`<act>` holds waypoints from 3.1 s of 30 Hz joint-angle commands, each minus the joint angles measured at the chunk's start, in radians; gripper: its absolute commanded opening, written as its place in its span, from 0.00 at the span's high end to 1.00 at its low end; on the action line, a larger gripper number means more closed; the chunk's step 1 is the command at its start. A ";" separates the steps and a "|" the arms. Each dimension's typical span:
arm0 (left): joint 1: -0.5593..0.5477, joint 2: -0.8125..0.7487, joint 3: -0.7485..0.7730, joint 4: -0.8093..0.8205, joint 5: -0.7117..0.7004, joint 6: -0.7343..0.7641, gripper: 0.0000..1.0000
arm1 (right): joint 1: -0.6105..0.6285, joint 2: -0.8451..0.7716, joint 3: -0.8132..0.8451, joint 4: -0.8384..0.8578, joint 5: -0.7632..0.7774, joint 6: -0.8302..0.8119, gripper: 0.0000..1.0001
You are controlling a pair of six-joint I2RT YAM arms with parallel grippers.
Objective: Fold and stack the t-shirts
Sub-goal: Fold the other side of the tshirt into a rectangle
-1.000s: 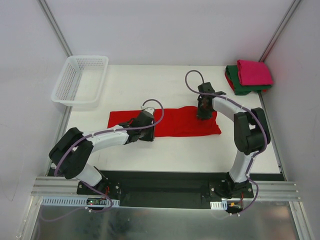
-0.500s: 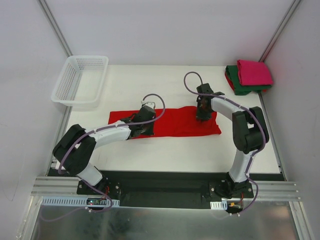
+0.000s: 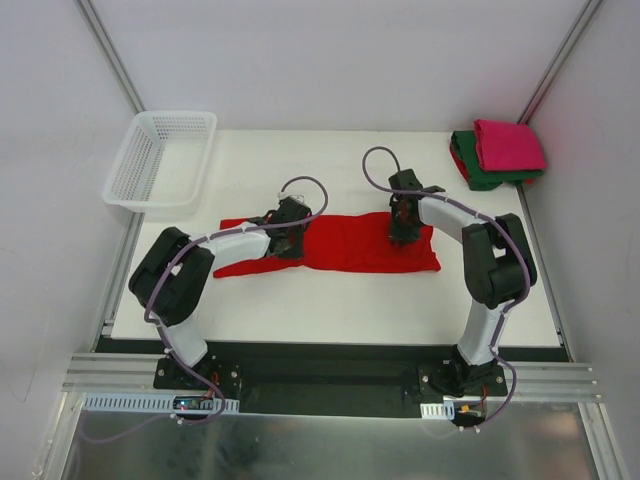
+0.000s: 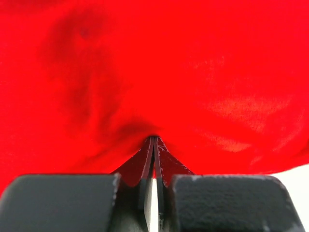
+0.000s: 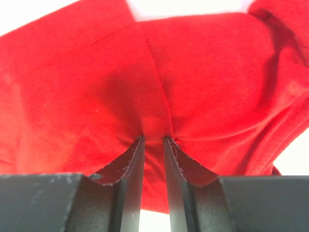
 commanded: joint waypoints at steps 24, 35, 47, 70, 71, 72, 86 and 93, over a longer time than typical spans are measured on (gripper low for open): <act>0.174 0.385 0.640 -0.200 0.049 0.187 1.00 | 0.382 -0.070 -0.081 -0.142 -0.030 0.149 0.75; 0.181 0.522 0.864 -0.244 0.127 0.231 1.00 | 0.579 -0.069 0.000 -0.199 -0.048 0.195 0.74; 0.183 0.175 0.600 -0.121 0.182 0.211 1.00 | 0.630 -0.546 -0.113 -0.262 0.364 0.264 0.71; -0.124 0.086 0.274 0.018 0.376 0.026 1.00 | 0.441 -0.758 -0.360 -0.332 0.456 0.414 0.59; -0.125 0.083 0.261 0.018 0.379 0.024 1.00 | 0.430 -0.758 -0.362 -0.334 0.458 0.414 0.58; -0.124 0.081 0.237 0.020 0.379 0.020 1.00 | 0.424 -0.757 -0.363 -0.334 0.459 0.411 0.57; -0.121 0.123 0.177 -0.043 0.308 -0.013 1.00 | 0.376 -0.765 -0.382 -0.312 0.440 0.397 0.52; -0.052 0.152 0.192 -0.091 0.284 0.000 1.00 | 0.372 -0.758 -0.403 -0.297 0.415 0.400 0.51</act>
